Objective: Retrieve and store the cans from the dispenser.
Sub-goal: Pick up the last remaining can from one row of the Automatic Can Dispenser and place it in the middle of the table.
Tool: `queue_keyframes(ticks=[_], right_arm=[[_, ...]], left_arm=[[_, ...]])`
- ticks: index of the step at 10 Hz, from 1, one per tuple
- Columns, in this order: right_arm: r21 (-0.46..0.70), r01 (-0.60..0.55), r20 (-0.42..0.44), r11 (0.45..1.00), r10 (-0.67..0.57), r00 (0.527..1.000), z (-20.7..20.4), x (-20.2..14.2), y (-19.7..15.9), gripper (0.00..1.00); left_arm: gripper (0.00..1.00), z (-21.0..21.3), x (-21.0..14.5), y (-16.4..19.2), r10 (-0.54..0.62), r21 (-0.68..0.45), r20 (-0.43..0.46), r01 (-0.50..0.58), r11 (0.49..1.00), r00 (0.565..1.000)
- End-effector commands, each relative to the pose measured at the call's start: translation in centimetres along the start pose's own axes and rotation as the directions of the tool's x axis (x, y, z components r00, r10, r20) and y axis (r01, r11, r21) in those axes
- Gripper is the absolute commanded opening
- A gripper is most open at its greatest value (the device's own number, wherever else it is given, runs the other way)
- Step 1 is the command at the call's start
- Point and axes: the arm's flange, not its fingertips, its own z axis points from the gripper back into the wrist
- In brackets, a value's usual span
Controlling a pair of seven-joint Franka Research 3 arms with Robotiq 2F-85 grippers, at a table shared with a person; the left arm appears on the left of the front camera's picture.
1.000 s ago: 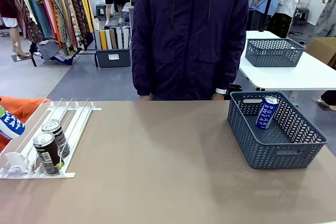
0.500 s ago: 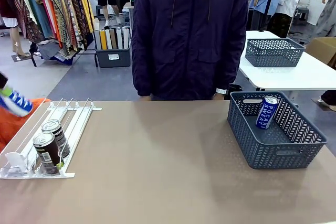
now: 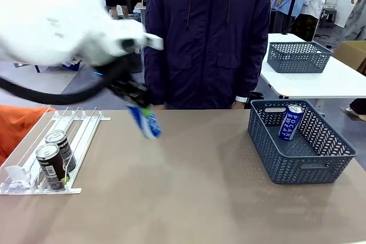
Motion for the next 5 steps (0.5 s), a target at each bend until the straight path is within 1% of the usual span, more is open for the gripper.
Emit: queue_keyframes(ticks=[1,2,3,4,5], right_arm=[[0.011,-0.024,0.005,1.000,0.024,1.000,0.1,0.2,0.2,1.00],[0.011,-0.024,0.005,1.000,0.024,1.000,0.1,0.2,0.2,1.00],[0.011,-0.024,0.005,1.000,0.024,1.000,0.1,0.2,0.2,1.00],[0.011,-0.024,0.005,1.000,0.024,1.000,0.1,0.2,0.2,1.00],[0.011,-0.024,0.005,1.000,0.024,1.000,0.1,0.2,0.2,1.00]], left_arm=[[0.00,-5.1,6.2,-1.9,-0.097,0.048,-0.079,0.101,0.994,0.992],[0.00,-9.7,7.4,-4.1,-0.141,0.080,-0.159,0.155,0.985,0.977],[0.00,-13.0,7.7,-5.4,-0.160,0.086,-0.214,0.182,0.980,0.964],[0.00,-14.8,7.5,-5.7,-0.155,0.069,-0.243,0.176,0.982,0.958],[0.00,-15.6,7.6,-5.1,-0.149,0.037,-0.255,0.163,0.986,0.955]])
